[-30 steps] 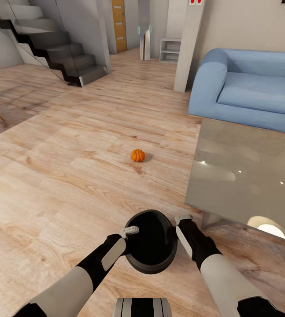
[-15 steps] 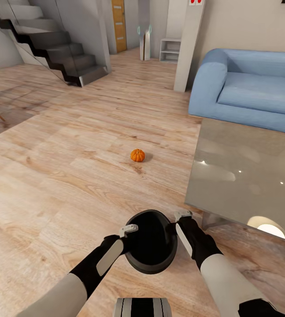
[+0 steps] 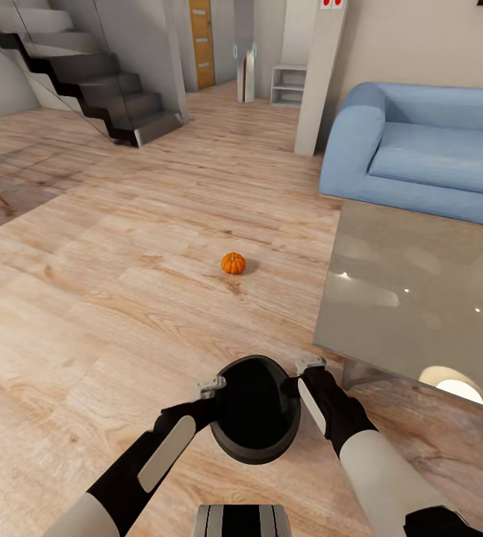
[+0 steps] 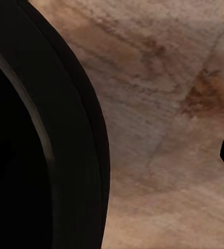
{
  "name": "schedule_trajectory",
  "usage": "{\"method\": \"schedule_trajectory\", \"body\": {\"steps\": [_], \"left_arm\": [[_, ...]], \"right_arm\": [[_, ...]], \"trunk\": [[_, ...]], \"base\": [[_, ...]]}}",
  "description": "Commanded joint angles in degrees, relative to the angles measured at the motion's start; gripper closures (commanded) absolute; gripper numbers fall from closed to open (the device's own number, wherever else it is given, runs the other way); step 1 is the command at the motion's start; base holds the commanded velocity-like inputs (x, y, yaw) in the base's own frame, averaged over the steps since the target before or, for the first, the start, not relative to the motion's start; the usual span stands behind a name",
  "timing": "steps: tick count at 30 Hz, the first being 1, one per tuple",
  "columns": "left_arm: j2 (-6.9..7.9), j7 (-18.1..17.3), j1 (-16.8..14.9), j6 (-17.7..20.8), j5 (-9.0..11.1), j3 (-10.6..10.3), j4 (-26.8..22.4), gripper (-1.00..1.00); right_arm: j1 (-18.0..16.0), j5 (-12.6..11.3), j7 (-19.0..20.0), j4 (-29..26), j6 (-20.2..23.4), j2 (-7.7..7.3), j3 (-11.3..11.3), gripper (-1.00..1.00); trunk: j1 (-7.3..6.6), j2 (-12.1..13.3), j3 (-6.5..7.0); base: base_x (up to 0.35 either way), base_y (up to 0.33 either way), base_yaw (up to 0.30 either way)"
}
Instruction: Place each of the two pumpkins and all three candles from the living room inside a cabinet in the living room (use any cabinet), then make sure every cabinet is closed, and position the cauldron so it is next to a table in the living room.
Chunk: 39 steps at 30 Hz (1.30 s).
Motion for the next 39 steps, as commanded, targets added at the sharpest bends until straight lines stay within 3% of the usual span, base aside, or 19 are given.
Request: {"method": "schedule_trajectory", "body": {"steps": [1,5,8,11,24,31,39], "left_arm": [[0.27,0.6,0.3,0.0,0.6,-0.1,-0.9,-1.0],[1.52,1.0,2.4,0.5,0.6,-0.1,-7.1,-1.0],[4.86,2.7,5.5,1.3,1.0,0.0,-16.1,-1.0],[6.38,4.0,6.7,1.6,1.2,0.3,-20.2,-1.0],[7.12,4.5,7.2,1.6,1.2,0.7,-21.8,-1.0],[7.09,4.6,7.2,1.6,1.1,0.6,-21.7,-1.0],[7.14,4.6,7.2,1.6,1.1,0.6,-21.6,-1.0]], "right_arm": [[0.0,-0.2,-0.3,-0.1,0.3,-0.03,0.2,-1.0],[0.0,-0.2,-0.3,-0.1,0.2,-0.05,0.1,-1.0],[0.0,-0.3,-0.3,-0.2,0.2,-0.08,0.1,-1.0],[0.2,-0.4,-0.2,-1.7,0.2,-0.12,0.1,-1.0],[1.8,-0.8,0.3,-7.0,-0.2,-0.06,0.1,-1.0],[6.4,-0.6,7.2,-14.7,-0.8,-0.05,-0.2,-1.0],[8.4,-0.5,8.3,-18.5,-1.0,-0.1,-0.5,-1.0]], "trunk": [[-0.01,0.0,-0.04],[-0.01,0.0,-0.04],[-0.01,0.0,-0.04],[-0.01,0.0,-0.04],[-0.01,0.0,-0.04],[-0.01,0.0,-0.04],[-0.01,0.0,-0.04]], "base": [[0.0,0.0,0.0],[0.0,0.0,0.0],[-0.048,-0.006,0.0],[-0.199,-0.058,0.0],[-0.105,-0.033,0.0],[-0.004,-0.002,0.0],[-0.152,-0.115,0.0]]}}
